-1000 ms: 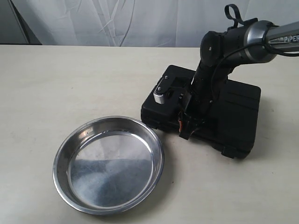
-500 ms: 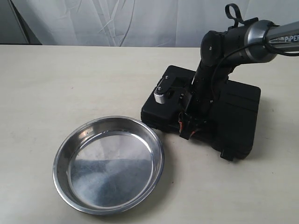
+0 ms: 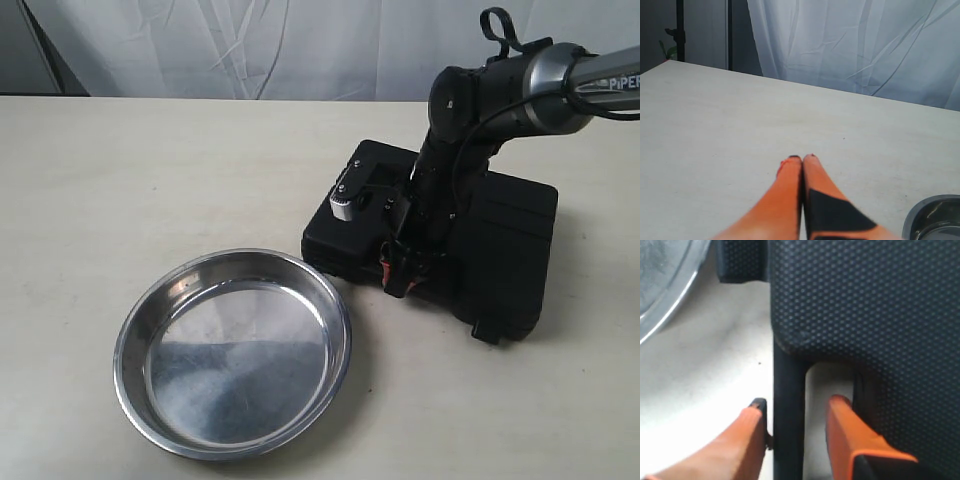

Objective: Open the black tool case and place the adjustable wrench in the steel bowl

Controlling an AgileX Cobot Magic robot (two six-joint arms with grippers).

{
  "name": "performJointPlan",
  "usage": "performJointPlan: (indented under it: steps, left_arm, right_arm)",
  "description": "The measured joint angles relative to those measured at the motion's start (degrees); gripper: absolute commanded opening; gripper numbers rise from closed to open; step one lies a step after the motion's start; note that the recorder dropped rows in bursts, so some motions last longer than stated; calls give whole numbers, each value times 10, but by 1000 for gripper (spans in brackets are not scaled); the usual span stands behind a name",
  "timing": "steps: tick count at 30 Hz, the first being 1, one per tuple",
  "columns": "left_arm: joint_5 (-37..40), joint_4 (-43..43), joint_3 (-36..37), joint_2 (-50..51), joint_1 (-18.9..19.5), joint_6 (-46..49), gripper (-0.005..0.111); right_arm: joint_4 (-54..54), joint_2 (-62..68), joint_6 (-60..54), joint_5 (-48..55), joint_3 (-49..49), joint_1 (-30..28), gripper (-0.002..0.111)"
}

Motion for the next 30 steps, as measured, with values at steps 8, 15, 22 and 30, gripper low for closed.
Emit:
performJointPlan:
  steps: [8,15,22,30]
  left_arm:
    - [0,0,0,0,0,0,0]
    - [0,0,0,0,0,0,0]
    - [0,0,0,0,0,0,0]
    - [0,0,0,0,0,0,0]
  right_arm:
    - [0,27,9,0,0,0,39]
    - [-1,24,13,-2,0,0,39]
    - [-3,15,16,-3,0,0,39]
    - [-3,13,18,2,0,0,39]
